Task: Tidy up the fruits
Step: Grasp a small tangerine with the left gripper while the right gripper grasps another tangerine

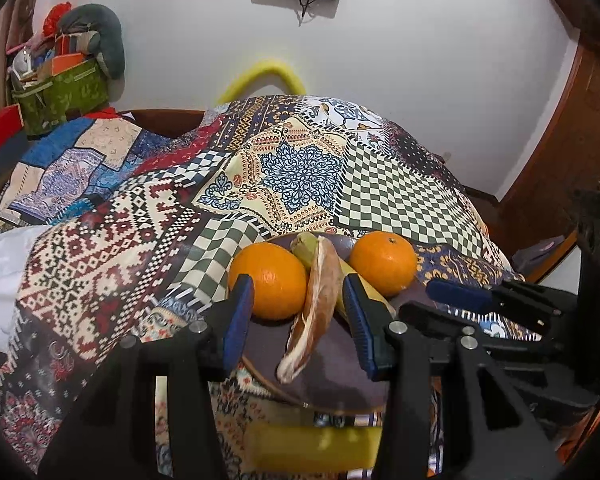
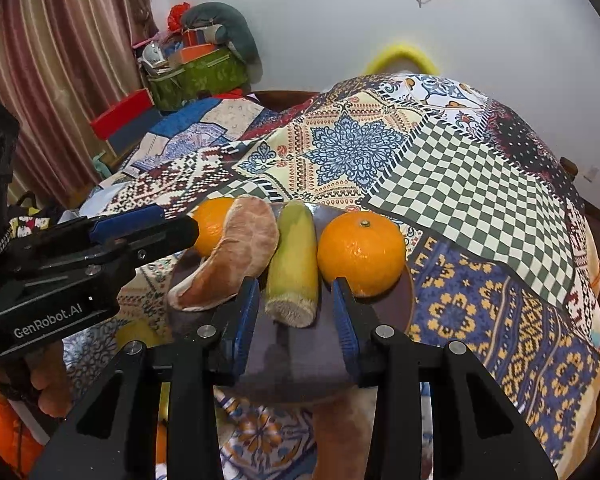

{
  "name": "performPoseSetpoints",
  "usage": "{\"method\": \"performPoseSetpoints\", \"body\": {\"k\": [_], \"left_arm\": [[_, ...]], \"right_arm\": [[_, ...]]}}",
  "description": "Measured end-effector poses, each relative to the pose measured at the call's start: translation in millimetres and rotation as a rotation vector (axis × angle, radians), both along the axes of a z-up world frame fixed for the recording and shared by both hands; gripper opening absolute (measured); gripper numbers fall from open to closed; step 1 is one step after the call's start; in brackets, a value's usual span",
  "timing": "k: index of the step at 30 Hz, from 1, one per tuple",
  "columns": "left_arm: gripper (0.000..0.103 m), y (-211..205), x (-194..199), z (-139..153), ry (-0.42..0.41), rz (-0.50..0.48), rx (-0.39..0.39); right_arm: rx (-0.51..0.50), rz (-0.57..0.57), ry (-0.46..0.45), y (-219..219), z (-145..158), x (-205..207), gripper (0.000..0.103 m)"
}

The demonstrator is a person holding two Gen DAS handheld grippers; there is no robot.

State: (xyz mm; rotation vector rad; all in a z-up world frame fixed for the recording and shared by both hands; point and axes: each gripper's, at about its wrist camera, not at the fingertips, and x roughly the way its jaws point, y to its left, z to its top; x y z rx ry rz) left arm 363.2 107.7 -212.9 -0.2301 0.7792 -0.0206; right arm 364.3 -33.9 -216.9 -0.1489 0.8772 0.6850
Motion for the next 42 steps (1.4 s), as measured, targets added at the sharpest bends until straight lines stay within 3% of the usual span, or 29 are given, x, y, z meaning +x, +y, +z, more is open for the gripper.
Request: {"method": "performPoseSetpoints", "body": {"k": [9, 17, 28, 42], "left_arm": [[0.045, -1.2, -38.8, 19.6, -0.01, -0.005, 0.031], [0.045, -13.4, -73.2, 19.4, 0.029, -0.022, 0.052], [0.046, -39.4, -115.4, -1.0, 0.106, -0.071, 0.057], [0.047, -60.1, -123.5, -40.9, 0.202, -0.128, 0.012]], "right_arm": [[0.009, 0.001, -0.013, -9.8, 12.8, -29.7, 0.034], [0.037, -0.037, -0.005, -30.9, 20.5, -59.2, 0.034], [0.01, -0.068, 0.007, -55.5, 13.9, -97.4, 0.034], [0.007, -0.071, 0.085, -65.1, -14.6, -120.4, 0.034]]}}
